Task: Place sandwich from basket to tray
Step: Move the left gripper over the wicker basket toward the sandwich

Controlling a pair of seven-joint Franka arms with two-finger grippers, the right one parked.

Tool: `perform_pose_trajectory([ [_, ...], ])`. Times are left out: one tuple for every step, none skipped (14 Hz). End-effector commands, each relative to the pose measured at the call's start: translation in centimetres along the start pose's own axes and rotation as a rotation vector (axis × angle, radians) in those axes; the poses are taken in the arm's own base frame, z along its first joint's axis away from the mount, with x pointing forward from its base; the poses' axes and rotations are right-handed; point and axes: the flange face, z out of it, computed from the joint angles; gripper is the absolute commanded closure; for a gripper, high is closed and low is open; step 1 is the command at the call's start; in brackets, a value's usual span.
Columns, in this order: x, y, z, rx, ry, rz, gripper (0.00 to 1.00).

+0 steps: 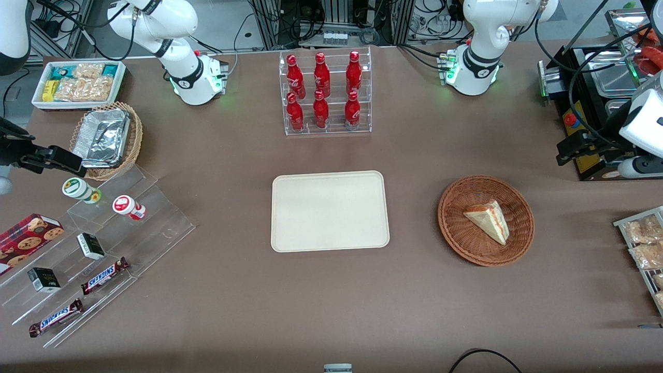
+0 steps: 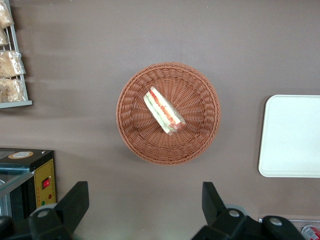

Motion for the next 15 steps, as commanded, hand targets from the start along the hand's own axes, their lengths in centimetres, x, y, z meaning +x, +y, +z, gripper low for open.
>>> perform_pose_trajectory([
  [-0.4,-0.2,-0.6,-0.010,-0.007,0.002,0.00],
  [-0.5,0.2,-0.7,-0.010,-0.007,0.009,0.00],
  [-0.4,0.3,-0.6,-0.010,-0.007,0.011,0.00],
  [-0.3,0.5,-0.5,-0.009,-0.009,0.014,0.00],
  [0.0,0.5,-0.2,-0.004,-0.007,0.015,0.00],
  [0.3,0.9,0.5,-0.003,-0.008,0.020,0.00],
  [0.7,1.1,1.8,-0.002,-0.003,0.020,0.00],
  [1.1,1.3,3.0,-0.002,0.003,0.017,0.00],
  [1.4,1.3,4.2,-0.003,0.006,0.014,0.00],
  [1.8,1.4,5.1,-0.003,0.009,0.014,0.00],
  [2.3,1.6,6.4,-0.005,0.012,0.014,0.00],
  [2.8,2.2,8.0,-0.006,0.012,0.016,0.00],
  [2.9,3.5,9.0,-0.007,0.021,0.019,0.00],
  [3.4,4.2,10.3,-0.009,0.034,-0.005,0.00],
  [3.9,4.4,11.6,-0.009,0.041,-0.025,0.00],
])
